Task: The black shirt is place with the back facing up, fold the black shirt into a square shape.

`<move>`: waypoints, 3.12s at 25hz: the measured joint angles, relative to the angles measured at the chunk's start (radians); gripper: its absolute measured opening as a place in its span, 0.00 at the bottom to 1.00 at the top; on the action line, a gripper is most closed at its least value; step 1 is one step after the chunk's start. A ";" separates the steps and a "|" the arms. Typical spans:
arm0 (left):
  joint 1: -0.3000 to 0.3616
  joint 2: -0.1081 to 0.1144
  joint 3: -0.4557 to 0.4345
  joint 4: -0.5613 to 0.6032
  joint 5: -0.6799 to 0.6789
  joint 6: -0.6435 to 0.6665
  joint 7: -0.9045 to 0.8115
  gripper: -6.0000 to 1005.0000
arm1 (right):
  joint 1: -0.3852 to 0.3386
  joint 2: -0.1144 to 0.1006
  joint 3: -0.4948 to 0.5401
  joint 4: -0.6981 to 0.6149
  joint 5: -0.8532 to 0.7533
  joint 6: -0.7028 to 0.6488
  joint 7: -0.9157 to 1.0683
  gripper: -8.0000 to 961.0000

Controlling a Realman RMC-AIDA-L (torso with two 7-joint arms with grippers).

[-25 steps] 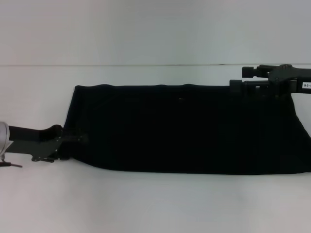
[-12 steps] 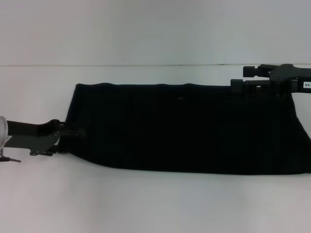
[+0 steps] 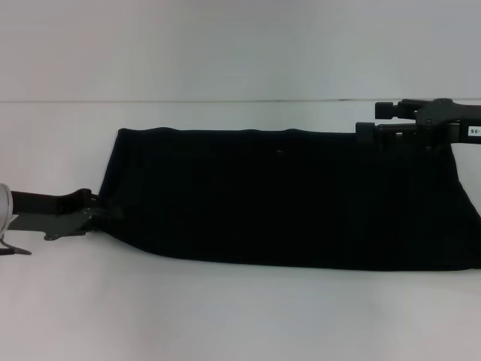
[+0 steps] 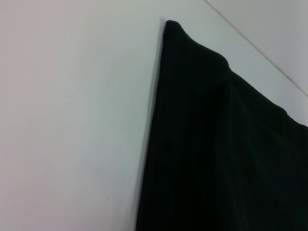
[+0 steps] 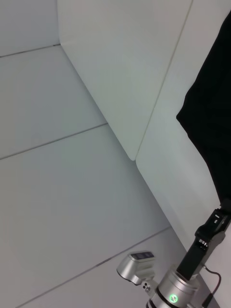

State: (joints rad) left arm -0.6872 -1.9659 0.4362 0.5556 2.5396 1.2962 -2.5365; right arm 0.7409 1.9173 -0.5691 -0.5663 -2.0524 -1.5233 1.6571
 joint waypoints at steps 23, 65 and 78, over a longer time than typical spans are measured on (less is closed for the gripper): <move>0.137 0.003 -0.077 0.148 -0.008 0.060 0.085 0.05 | 0.038 0.059 0.002 0.015 0.011 0.096 0.028 0.96; -0.043 -0.197 0.323 -0.278 -0.701 0.401 0.809 0.28 | -0.138 -0.033 -0.008 0.022 0.114 0.123 0.196 0.95; 0.066 -0.173 0.372 -0.095 -0.576 0.437 0.983 0.78 | 0.005 -0.016 -0.026 0.120 -0.261 0.130 0.524 0.96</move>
State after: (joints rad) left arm -0.6215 -2.1393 0.8079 0.4605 1.9638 1.7328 -1.5532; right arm 0.7463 1.9014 -0.5946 -0.4464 -2.3129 -1.3929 2.1809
